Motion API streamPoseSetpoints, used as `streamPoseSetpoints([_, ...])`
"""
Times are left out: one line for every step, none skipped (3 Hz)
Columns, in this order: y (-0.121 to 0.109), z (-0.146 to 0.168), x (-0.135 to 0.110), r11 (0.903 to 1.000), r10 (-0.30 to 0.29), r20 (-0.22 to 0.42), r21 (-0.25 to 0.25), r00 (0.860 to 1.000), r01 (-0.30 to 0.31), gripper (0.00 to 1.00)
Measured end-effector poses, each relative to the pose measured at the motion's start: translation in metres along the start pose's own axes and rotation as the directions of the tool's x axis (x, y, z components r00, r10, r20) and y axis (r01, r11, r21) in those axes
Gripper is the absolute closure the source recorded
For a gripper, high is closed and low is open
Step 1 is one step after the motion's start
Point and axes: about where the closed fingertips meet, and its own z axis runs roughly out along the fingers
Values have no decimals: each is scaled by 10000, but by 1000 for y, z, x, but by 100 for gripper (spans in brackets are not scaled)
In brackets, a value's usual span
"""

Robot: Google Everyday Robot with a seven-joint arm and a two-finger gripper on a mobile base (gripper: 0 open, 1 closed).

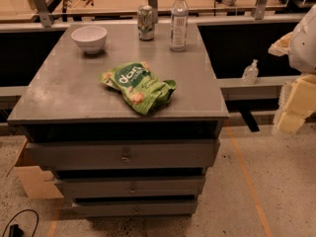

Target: Move blue plastic bottle near green rice chip bag

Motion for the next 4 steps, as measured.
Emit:
streamPoseSetpoints([0,0,0,10000,0,1,2,10000,0,0])
streamPoseSetpoints([-15,5,-11,10000,12,679,39,9977,-15,0])
streamPoseSetpoints([-54,23,-6,9954,846,2418,235,9666,-930,0])
streamPoseSetpoints([-87,51,-4,9643,2191,5366,80,8149,-2645,0])
